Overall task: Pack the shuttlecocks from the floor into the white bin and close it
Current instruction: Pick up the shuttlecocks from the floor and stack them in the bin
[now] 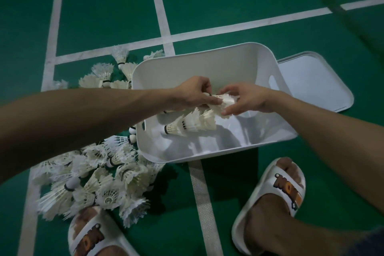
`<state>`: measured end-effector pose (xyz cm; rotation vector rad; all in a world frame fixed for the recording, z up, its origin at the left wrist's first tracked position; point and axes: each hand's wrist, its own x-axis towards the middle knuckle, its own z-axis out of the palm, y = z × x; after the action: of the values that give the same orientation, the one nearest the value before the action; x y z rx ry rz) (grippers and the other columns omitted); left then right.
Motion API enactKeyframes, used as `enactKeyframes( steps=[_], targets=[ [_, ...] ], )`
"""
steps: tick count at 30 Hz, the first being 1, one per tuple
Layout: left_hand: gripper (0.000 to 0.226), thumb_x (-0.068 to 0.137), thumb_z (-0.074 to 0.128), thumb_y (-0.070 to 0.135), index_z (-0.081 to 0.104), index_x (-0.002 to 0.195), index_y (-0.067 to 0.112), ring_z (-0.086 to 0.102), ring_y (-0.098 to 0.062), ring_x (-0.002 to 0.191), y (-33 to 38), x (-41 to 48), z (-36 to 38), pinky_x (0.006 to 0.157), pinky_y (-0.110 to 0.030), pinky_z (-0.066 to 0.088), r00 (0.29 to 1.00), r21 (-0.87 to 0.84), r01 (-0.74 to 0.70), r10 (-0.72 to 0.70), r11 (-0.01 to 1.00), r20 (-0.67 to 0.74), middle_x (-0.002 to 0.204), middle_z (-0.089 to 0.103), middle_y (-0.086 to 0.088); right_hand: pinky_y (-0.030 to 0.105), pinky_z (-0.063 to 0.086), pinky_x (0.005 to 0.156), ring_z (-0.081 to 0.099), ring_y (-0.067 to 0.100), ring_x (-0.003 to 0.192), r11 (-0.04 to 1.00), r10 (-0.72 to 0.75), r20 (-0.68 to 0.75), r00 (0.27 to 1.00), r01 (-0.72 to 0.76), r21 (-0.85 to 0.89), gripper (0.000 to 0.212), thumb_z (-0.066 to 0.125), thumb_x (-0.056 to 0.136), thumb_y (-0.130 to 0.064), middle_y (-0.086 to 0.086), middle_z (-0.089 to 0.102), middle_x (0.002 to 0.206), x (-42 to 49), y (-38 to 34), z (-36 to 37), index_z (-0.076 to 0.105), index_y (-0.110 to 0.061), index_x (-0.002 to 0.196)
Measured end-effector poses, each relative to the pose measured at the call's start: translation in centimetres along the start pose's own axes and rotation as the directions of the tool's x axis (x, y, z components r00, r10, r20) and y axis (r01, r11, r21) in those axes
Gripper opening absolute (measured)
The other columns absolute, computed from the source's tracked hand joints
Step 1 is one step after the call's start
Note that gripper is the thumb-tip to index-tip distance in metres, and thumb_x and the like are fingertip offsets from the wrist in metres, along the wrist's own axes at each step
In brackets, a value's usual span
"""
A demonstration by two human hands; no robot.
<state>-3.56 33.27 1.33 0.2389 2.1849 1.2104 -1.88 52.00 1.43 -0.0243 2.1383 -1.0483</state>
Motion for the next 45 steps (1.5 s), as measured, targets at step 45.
enactKeyframes(
  steps=[45],
  targets=[
    [0.115,0.072,0.074,0.000,0.001,0.146,0.050,0.047,-0.026,0.116,-5.9,0.4,-1.3,0.082,-0.031,0.047,0.869,0.828,-0.430,-0.086,0.359,0.488,0.147,0.018,-0.006,0.045,0.059,0.077,0.073,0.030,0.076,0.951,0.171,-0.033,0.985,-0.173,-0.257,0.039,0.086,0.068,-0.007,0.016,0.072,0.081,4.4,1.9,4.3,0.068,0.009,0.099]
  ],
)
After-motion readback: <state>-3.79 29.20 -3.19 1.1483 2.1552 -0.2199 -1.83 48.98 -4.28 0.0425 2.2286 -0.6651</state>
